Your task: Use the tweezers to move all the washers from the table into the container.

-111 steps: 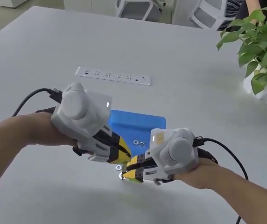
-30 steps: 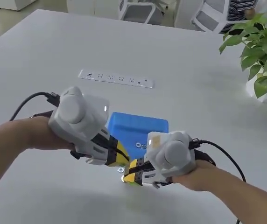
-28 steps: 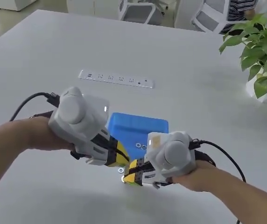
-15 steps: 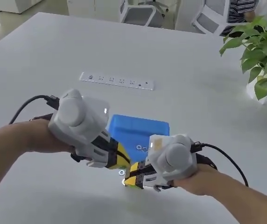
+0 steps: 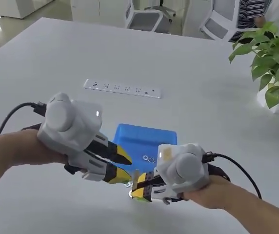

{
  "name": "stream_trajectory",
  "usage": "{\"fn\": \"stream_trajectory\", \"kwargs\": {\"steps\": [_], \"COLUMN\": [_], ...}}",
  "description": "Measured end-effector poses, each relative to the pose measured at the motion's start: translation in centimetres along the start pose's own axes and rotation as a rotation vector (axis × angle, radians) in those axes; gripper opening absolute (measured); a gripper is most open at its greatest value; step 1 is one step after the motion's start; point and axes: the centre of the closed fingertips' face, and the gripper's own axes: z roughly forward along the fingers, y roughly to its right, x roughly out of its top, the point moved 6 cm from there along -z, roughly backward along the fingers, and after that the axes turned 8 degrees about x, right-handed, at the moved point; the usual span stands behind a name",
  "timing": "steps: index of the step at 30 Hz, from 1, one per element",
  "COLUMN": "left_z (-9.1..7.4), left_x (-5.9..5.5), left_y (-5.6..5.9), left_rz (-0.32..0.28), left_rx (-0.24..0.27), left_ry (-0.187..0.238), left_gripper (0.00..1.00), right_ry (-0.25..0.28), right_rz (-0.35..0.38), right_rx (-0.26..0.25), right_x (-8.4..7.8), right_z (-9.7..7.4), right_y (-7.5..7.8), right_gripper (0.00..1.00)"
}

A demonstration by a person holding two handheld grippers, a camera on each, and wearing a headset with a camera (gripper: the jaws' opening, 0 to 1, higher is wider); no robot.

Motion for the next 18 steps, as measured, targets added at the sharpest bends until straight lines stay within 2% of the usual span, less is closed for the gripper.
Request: {"fn": "stream_trajectory", "kwargs": {"steps": [3,6,11,18], "left_z": [-0.5,-1.2,-2.1,-2.9], "left_x": [-0.3,-0.5,-0.9,-1.3], "left_y": [0.3,0.3,0.2,-0.2], "left_rz": [-0.017,-0.049,-0.091,-0.115], "left_rx": [0.002,0.021,0.056,0.104], "left_ry": [0.006,0.029,0.04,0.054], "left_gripper": [0.3,0.36,0.46,0.58], "right_ry": [0.0,0.007,0.016,0.018], "right_rz": [0.001,0.003,0.001,-0.009], "right_rx": [-0.005,-0.018,-0.034,-0.05], "right_x": [0.1,0.4,1.1,2.5], "right_z": [-0.2,-0.7,-1.6,-2.6], "right_y": [-0.1,-0.1,-0.1,0.1], "right_gripper": [0.07,0.07,0.07,0.07]}}
